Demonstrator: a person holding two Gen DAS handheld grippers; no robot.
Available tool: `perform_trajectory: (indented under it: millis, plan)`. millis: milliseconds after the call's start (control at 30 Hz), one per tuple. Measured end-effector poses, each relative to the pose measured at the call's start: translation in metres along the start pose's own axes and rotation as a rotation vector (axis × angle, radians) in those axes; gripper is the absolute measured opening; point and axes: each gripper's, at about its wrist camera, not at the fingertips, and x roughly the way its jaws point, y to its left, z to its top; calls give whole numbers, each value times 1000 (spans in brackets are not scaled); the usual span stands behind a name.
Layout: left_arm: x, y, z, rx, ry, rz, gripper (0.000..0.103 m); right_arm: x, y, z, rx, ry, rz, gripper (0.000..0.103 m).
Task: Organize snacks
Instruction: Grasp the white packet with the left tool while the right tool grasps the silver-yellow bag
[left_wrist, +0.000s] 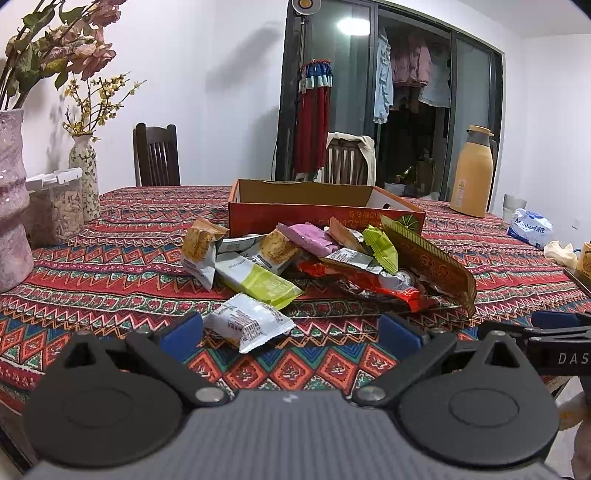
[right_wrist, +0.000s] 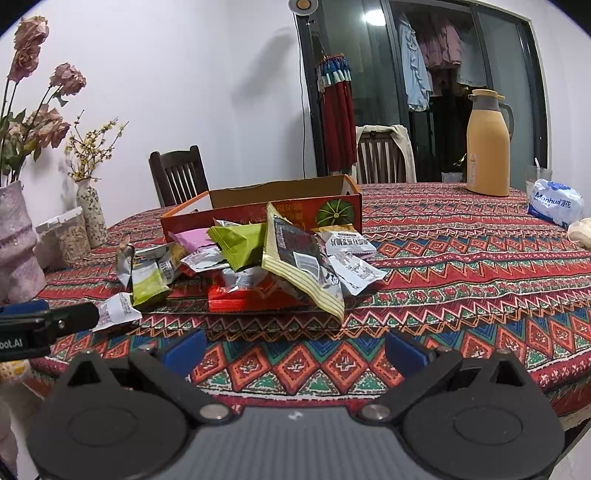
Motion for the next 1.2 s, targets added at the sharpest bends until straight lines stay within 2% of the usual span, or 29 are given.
perform_trajectory:
  millis: [300, 600, 733, 800, 867, 933, 1033, 1200]
  plan:
    - [10, 4, 1, 2, 16, 9, 103, 2, 0, 1, 0, 7, 0, 103]
    - [72, 28, 10, 79, 131, 75, 103, 29, -18, -1, 20, 42, -29, 103]
    - [93, 39, 16, 70, 180, 32, 103, 41, -25, -2, 26, 54, -32, 103]
    - [99, 42, 18, 61, 188, 12, 94, 46, -25, -1, 19, 56, -31, 103]
    - [104, 44, 19, 62, 199, -9, 79, 50, -24, 0, 12, 61, -28, 103]
    - [108, 47, 17, 49, 217, -48, 72, 52, -22, -1, 8, 67, -25, 103]
    - [106, 46, 13, 61, 205, -59, 62, 53, -22, -2, 10, 69, -26, 103]
    - [95, 43, 7, 54, 195, -56, 62, 51, -21, -3, 18, 67, -30, 103]
